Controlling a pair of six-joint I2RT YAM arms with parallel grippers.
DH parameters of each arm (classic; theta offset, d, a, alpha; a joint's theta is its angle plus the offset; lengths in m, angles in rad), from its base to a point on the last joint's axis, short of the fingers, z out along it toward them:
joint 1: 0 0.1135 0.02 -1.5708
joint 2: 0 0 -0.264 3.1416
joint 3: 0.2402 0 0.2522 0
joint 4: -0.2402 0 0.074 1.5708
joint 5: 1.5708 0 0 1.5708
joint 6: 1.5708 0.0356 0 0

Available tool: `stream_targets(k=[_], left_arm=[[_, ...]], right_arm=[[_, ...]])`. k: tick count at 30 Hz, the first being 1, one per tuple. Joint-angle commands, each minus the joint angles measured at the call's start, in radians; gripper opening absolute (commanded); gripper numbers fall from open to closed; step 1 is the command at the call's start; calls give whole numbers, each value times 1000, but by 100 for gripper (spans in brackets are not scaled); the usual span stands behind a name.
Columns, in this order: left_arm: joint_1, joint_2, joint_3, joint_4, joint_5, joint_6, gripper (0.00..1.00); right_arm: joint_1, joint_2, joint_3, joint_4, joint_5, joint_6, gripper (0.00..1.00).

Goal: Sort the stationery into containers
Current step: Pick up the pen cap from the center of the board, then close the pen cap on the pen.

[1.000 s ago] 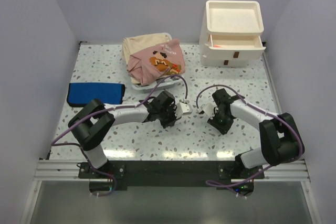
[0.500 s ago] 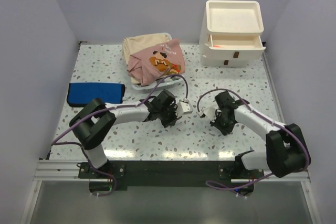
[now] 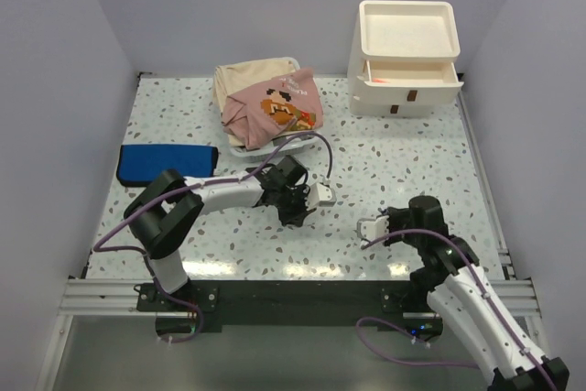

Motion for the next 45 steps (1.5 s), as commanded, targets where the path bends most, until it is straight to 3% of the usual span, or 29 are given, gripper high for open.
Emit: stream_targets(k=[1,4,9,15,21,26,35,40,45], left_arm=[[4,-6,42,-76,45,25,0],[2,-11,36,-64,48,24,0],[4,1,32,-20,42,-5,0],[4,3,65,28,27,-42,0],[5,-28,90,77,-11,-76,0],[7,-17,116,91,-13,-93,0],[16,46,185,152,5,-163,0],[27,75,213,152,13,-202,0],[31,89,223,151,-34,-206,0]], right_arm=[[1,-109,-184,296,-99,-322,0],[1,-134,-289,433,-207,-401,0],[3,-45,-328,475,-351,-546,0],[4,251,-247,584,-388,-606,0],[14,486,-162,771,-397,-535,0],[50,555,-163,938,-417,-464,0],[173,656,-127,1048,-278,-302,0],[242,733,-35,1036,-100,-215,0],[274,773,7,1029,-17,-148,0]])
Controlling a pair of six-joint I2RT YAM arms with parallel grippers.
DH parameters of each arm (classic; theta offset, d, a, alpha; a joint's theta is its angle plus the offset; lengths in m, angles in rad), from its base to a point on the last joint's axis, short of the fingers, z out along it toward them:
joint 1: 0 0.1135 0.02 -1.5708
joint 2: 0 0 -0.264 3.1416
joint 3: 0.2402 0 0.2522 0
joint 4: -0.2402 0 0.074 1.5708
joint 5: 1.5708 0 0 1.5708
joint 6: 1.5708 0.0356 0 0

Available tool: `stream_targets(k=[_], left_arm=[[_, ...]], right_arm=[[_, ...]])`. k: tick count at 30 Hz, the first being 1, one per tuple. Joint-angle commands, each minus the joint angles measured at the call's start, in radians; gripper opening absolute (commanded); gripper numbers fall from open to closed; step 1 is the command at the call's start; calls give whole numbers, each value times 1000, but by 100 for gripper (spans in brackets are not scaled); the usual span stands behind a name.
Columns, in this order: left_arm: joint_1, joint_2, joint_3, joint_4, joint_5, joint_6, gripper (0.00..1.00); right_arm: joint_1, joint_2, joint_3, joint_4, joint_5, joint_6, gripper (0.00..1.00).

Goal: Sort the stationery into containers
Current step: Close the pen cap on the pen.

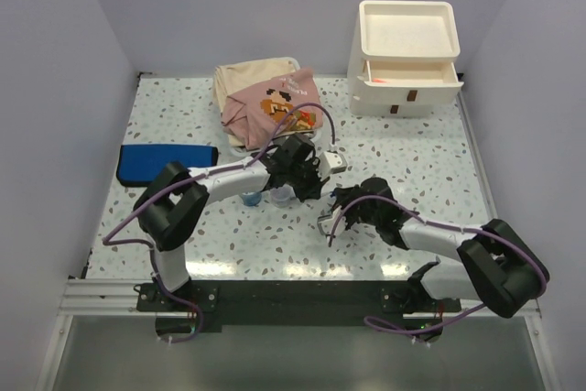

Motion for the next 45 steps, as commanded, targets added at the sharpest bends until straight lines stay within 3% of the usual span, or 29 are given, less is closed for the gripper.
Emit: stream_targets(k=[1,8,14,24,33,45], left_arm=[[-3,18,46,35,-16,-24,0],[2,7,41,17,-99,-40,0],[2,-33,47,6,-229,-27,0],[7,-106,127,-81,-245,-27,0],[14,-129,136,-94,-248,-14,0],[16,-250,72,-109,-190,-21,0]], right_arm=[[24,9,60,71,91,92,0],[38,-26,30,94,155,127,0],[122,-50,-6,175,334,167,0],[248,-11,46,299,638,192,0],[247,-55,30,247,698,212,0],[238,-51,1,360,634,167,0]])
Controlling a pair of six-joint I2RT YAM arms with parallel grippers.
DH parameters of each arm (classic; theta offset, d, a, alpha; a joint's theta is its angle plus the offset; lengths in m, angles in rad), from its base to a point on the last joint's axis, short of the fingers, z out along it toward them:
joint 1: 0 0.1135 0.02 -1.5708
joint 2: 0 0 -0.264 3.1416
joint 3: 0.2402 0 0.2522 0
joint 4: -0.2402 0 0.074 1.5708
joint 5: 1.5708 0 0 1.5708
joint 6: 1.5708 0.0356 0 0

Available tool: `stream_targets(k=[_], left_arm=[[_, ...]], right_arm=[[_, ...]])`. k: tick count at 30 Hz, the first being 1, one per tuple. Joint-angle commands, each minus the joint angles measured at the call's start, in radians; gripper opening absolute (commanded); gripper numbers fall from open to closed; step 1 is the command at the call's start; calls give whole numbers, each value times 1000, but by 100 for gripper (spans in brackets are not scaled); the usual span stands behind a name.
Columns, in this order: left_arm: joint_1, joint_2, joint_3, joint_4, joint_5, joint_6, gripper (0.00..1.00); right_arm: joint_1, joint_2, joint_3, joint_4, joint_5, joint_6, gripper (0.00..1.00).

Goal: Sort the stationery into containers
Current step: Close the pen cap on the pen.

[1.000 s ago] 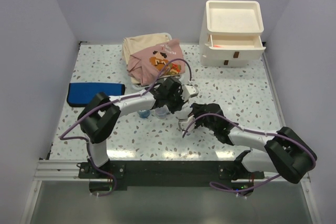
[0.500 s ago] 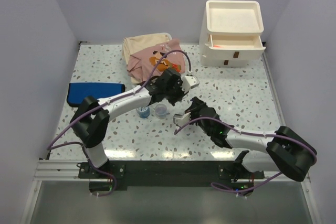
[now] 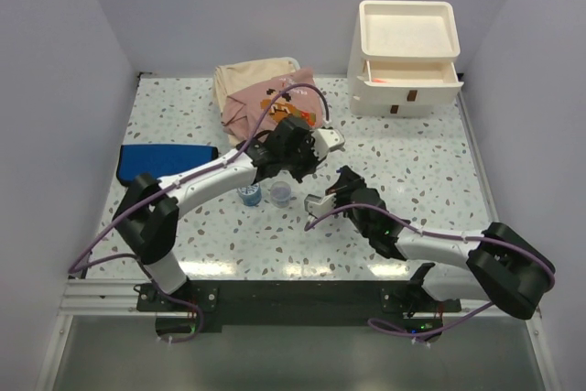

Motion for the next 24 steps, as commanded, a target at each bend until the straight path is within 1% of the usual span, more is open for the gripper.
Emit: stream_targets(k=[1,2,4,8,14,21,24], left_arm=[[8,-130,-47,10,53,4,0],[8,-170,-79,15,58,6,0],[8,-189,-95,-4,79,10,0],[10,-205,-130,7,117,1,0],[8,-215,-158,25,177,-32,0],[10,-206,-146,42,174,-46,0],[10,-203,-143,51,165,-48,0]], right_arm=[[-3,-15,2,91,-35,-13,0],[-1,-28,9,83,-41,-12,0],[-1,-37,17,58,-52,-5,0],[0,-72,31,14,-90,-7,0],[5,-98,51,-8,-101,-9,0],[8,-126,52,-63,-159,-35,0],[8,-147,51,-129,-192,-61,0]])
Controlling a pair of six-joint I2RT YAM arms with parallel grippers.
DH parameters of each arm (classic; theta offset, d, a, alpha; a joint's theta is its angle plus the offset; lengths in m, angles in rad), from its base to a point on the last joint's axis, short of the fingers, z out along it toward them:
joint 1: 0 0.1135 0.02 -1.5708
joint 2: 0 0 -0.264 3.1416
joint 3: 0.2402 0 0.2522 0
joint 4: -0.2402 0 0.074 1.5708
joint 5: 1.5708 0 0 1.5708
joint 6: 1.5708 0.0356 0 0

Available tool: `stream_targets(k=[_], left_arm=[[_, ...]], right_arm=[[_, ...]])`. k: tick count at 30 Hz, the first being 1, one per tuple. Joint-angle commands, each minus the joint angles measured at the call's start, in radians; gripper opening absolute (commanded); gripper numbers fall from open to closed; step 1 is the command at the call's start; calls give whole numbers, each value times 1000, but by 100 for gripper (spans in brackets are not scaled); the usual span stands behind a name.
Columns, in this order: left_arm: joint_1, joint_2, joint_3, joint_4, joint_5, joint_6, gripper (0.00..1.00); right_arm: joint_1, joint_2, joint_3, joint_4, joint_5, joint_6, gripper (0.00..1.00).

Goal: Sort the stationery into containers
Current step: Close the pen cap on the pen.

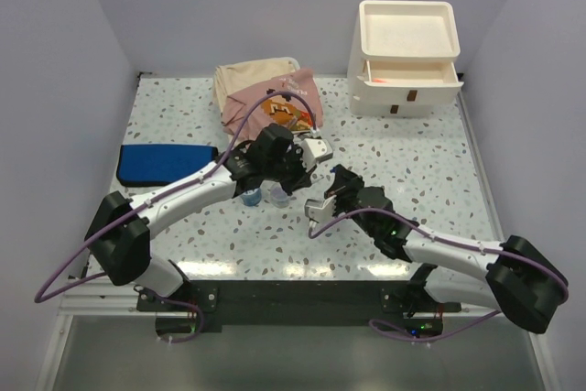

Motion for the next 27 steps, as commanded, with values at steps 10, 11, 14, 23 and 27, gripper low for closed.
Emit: stream_targets(k=[10,11,14,23,27], left_arm=[[9,-2,18,56,23,-30,0],[8,-1,18,58,23,-30,0],[8,2,20,62,27,-31,0],[8,19,23,67,34,-37,0],[8,27,26,79,34,-42,0]], right_arm=[[10,-26,47,-66,-36,-8,0],[10,-25,48,-64,-39,-8,0],[12,-21,49,-55,-42,-9,0],[15,-23,52,-54,-42,-6,0],[17,-23,50,-57,-45,-6,0]])
